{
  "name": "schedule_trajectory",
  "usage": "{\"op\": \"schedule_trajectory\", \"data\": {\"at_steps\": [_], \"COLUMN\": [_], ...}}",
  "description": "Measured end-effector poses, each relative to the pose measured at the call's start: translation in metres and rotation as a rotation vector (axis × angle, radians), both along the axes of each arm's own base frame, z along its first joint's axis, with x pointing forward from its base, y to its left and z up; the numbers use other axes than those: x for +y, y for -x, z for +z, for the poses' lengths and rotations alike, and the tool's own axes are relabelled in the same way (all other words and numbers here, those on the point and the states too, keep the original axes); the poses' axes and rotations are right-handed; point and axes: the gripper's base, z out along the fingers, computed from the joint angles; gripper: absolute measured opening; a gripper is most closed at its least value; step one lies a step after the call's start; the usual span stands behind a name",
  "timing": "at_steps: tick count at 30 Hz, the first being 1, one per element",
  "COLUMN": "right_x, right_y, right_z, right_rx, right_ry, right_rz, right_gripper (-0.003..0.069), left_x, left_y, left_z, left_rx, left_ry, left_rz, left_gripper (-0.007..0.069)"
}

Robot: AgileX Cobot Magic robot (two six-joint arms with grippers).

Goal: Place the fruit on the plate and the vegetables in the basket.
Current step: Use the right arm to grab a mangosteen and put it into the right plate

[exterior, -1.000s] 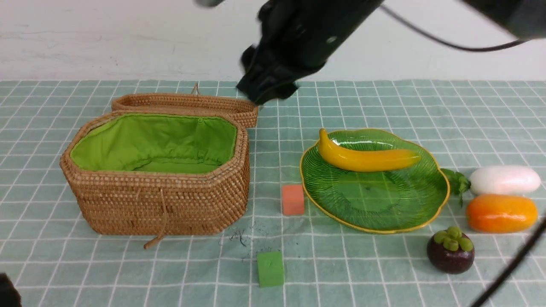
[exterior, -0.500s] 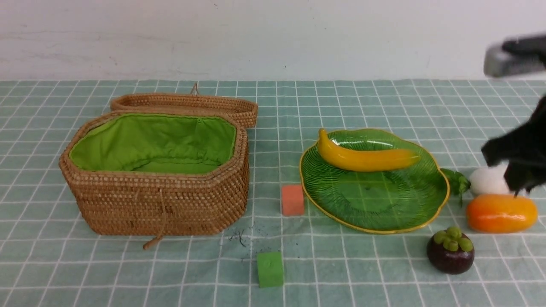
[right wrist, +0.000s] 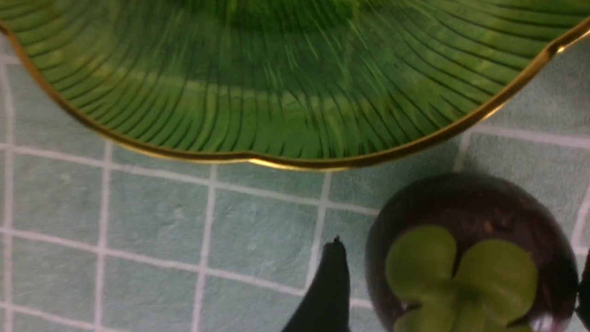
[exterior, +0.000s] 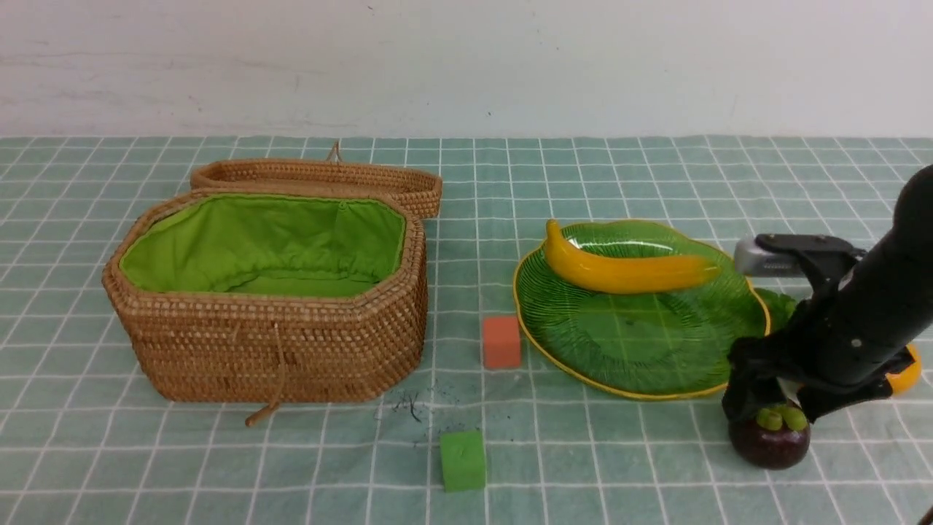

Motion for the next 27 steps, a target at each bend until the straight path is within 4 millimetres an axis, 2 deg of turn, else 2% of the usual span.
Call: {"op": "schedule_trajectory", "data": {"at_steps": [6,9,13,16,19,20,21,22,23,25,27], "right_x": [0.0,0.0,0.0,0.0,0.0,0.003,0.003,0.008,0.012,0.021,0.035], "right_y": [-0.008,-0.008,-0.008,-0.004,0.004,0.006,0.007,0.006,0.004,-0.002,-0.012], "right_z": [-0.026,-0.032,-0.032,-0.03,-0.014,0.01,0.012,0.038,0.052,0.069,0.075], "right_rx": [0.039,0.059,0.068,0.113,0.162,0.141,0.138,0.056,-0.011,-0.131,-0.254], "right_ry": [0.034,0.044,0.052,0.049,0.037,0.004,0.0,-0.052,-0.081,-0.112,-0.122], "right_rz": [0.009,0.018,0.027,0.031,0.029,0.012,0.01,-0.003,-0.002,0.027,0.067], "right_gripper": [0.0659,0.0639,0.0573,0.0572,0.0572,0.0572,0.0572,0.0572,0.0572,0.0572,0.0572], "left_x": [0.0,0.0,0.0,0.0,0.0,0.0,0.0,0.0,0.0,0.0,0.0], "left_y": [0.0,0.001,0.001,0.001,0.0,-0.001,-0.001,-0.003,-0.005,-0.007,-0.008], "left_z": [0.0,0.0,0.0,0.0,0.001,0.003,0.004,0.007,0.009,0.011,0.013], "left_rx": [0.006,0.008,0.009,0.009,0.004,-0.009,-0.011,-0.03,-0.04,-0.049,-0.048], "left_ry": [0.005,0.008,0.008,0.008,0.017,0.036,0.039,0.07,0.087,0.11,0.135], "left_rz": [-0.004,-0.006,-0.006,-0.007,-0.002,0.01,0.011,0.03,0.041,0.056,0.068], "left_gripper": [-0.0013,-0.0013,-0.0013,-0.0013,-0.0013,-0.0013,-0.0013,-0.0013,-0.0013,-0.0013,-0.0013]}}
